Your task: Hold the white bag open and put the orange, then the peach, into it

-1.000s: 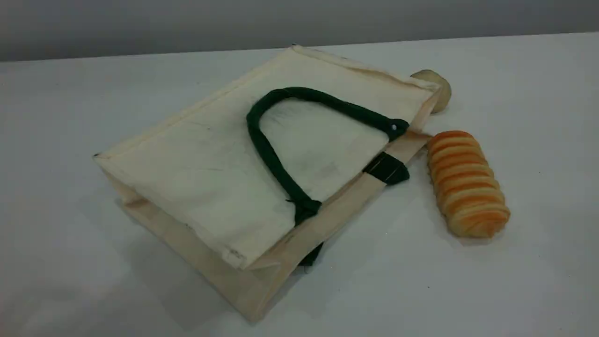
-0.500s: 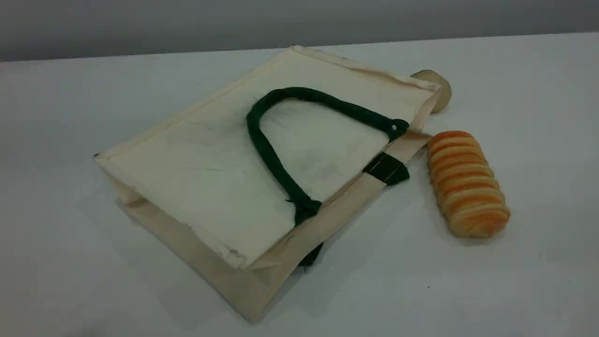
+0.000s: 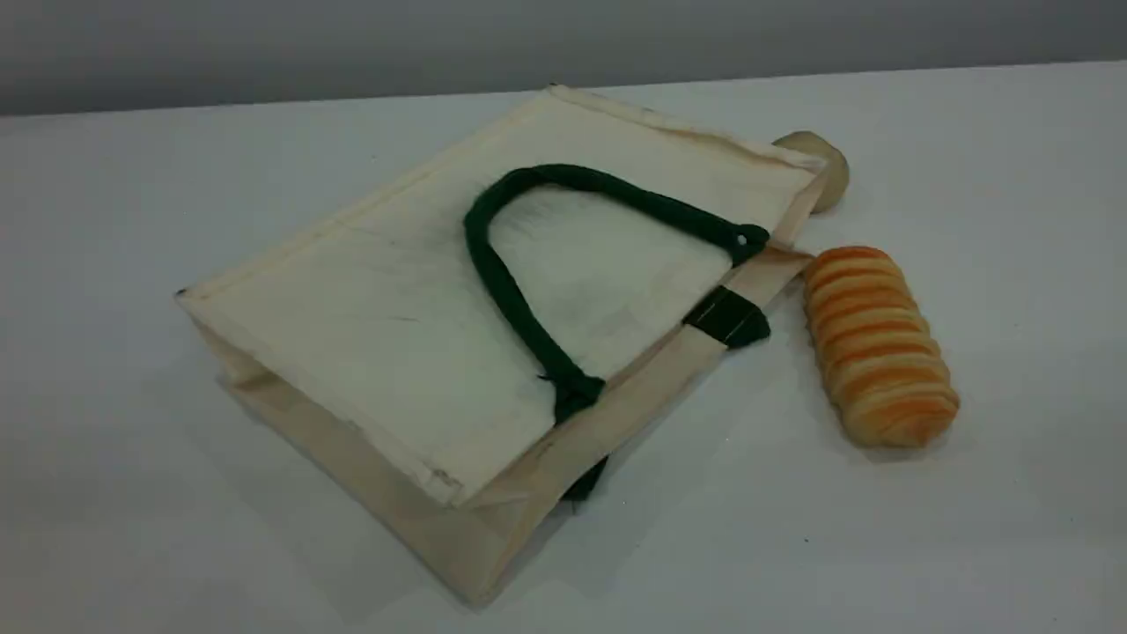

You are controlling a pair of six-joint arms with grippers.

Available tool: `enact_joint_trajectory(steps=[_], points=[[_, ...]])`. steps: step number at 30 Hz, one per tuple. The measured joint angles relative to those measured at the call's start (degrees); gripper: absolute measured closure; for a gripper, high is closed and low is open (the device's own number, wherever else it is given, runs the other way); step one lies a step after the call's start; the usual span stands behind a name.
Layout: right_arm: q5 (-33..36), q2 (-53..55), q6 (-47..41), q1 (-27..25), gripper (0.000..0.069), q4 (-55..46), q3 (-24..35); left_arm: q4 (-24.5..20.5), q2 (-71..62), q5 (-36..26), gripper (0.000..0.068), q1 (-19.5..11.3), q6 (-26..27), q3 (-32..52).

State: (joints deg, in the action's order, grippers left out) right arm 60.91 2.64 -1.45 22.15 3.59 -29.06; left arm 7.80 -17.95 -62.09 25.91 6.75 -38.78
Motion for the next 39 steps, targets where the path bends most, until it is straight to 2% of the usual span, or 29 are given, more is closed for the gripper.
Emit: enact_joint_trajectory(steps=[9, 19, 22, 29, 31, 33, 39], points=[[0.0, 0.0, 0.1, 0.0, 0.0188, 0.0, 0.0, -0.5, 7.8, -0.2, 0.0215, 0.0, -0.2, 9.5], [0.0, 0.0, 0.0, -0.6, 0.0188, 0.1, 0.0, -0.2, 8.9, 0.1, 0.0215, 0.0, -0.2, 9.8], [0.0, 0.0, 0.0, -4.5, 0.0188, 1.0, 0.0, -0.2, 8.9, 0.1, 0.0215, 0.0, -0.2, 9.8], [0.0, 0.0, 0.1, -20.3, 0.0188, 1.1, 0.0, -0.2, 8.9, 0.1, 0.0215, -0.1, -0.2, 9.8], [0.0, -0.3, 0.1, -23.8, 0.0188, 1.1, 0.0, -0.2, 8.9, 0.1, 0.0215, -1.8, -0.1, 9.8], [0.0, -1.5, 0.1, -26.0, 0.0188, 1.1, 0.0, -0.1, 8.9, 0.1, 0.0215, -4.9, -0.1, 9.8], [0.2, -2.6, 0.1, -25.9, 0.0188, 1.3, 0.0, -0.1, 9.4, 0.0, 0.0215, -17.1, 0.0, 9.8]])
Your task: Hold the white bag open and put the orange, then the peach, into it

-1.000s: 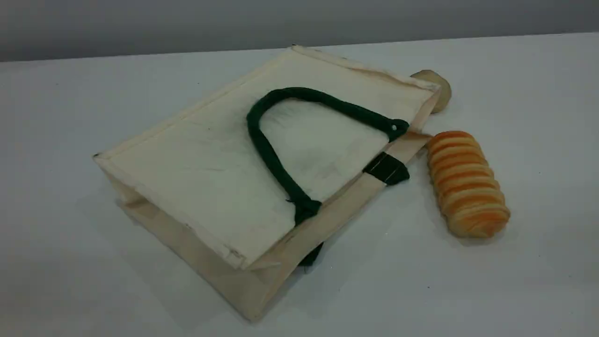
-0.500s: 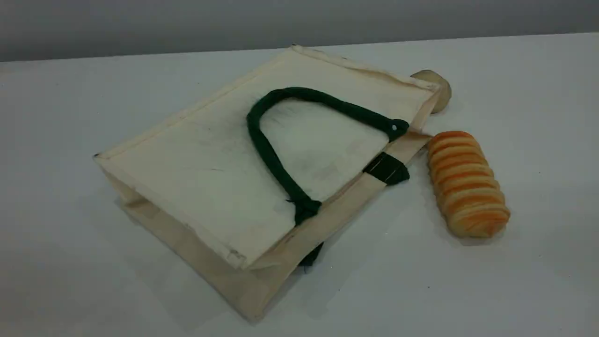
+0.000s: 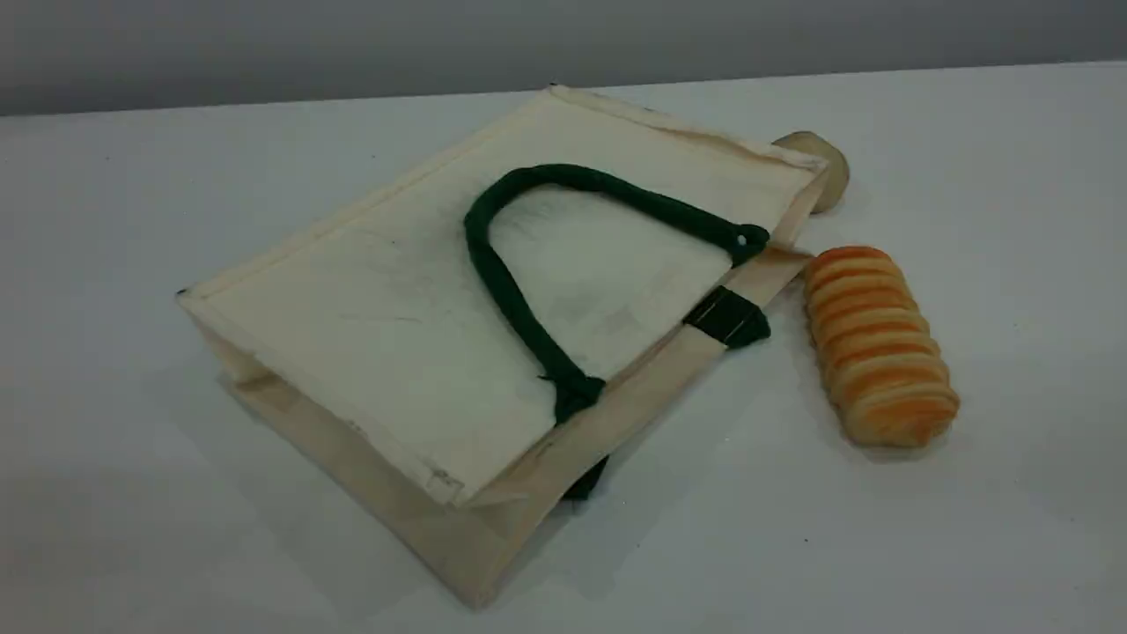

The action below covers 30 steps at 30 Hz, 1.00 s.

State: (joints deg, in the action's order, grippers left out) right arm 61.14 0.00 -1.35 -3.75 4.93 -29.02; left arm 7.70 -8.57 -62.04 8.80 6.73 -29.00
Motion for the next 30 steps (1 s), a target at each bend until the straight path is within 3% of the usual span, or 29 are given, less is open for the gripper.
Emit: enact_joint_trajectory(steps=[3, 6, 30], points=[[0.1, 0.0, 0.0, 0.3, 0.0188, 0.0, 0.0, 0.0, 1.7, 0.0, 0.0215, -4.2, 0.0, 0.0], [0.1, 0.0, -0.1, 0.4, 0.0188, 0.0, 0.0, 0.0, 4.7, 0.0, 0.0215, -5.9, 0.0, 0.0], [0.1, 0.0, -0.1, 0.3, 0.0188, -0.1, 0.0, -0.1, 8.6, -0.2, 0.0215, -6.4, 0.1, 0.0]])
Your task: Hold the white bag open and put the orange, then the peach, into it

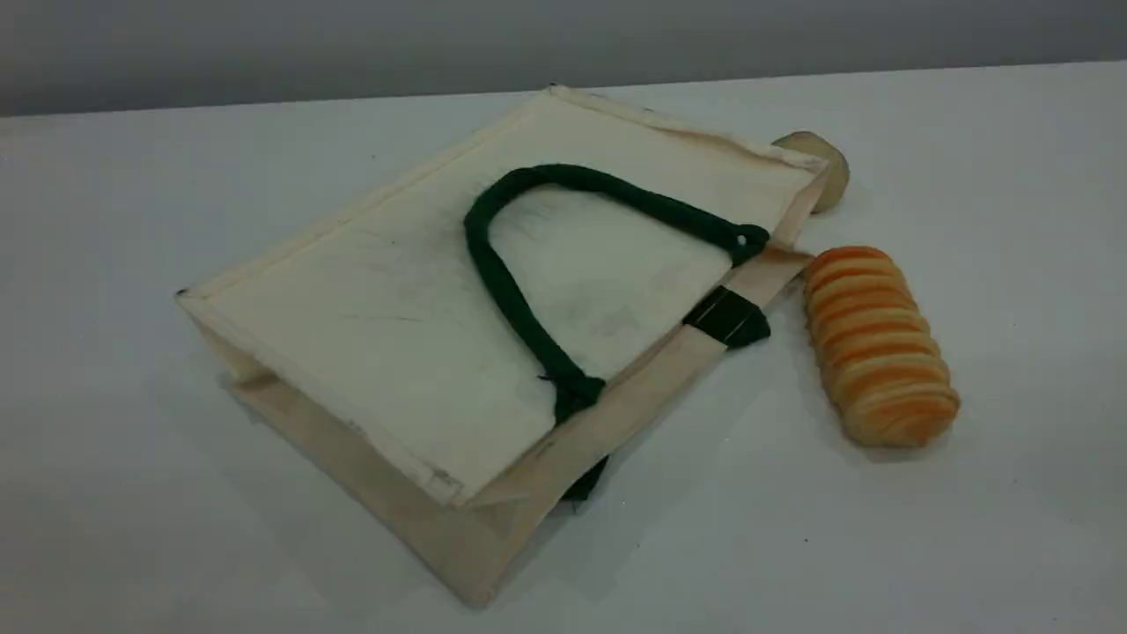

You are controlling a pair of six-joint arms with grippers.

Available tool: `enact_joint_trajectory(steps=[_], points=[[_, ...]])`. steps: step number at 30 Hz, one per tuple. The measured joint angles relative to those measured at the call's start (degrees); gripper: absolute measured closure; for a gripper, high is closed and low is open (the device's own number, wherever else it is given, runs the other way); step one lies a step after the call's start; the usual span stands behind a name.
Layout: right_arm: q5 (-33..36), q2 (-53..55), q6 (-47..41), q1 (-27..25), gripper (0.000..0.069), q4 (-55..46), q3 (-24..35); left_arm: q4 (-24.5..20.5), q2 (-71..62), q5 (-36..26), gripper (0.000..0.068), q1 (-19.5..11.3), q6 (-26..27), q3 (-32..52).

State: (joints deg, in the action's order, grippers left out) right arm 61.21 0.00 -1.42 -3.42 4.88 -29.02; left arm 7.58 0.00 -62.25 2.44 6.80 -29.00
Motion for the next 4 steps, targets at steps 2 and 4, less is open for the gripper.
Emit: enact_joint_trajectory(steps=[2, 4], points=[[0.0, 0.0, 0.0, 0.0, 0.0188, 0.0, 0.0, 0.0, 0.0, 0.0, 0.0215, 0.0, 0.0, 0.0], [0.0, 0.0, 0.0, 0.0, 0.0188, 0.0, 0.0, 0.0, 0.0, 0.0, 0.0215, 0.0, 0.0, 0.0]])
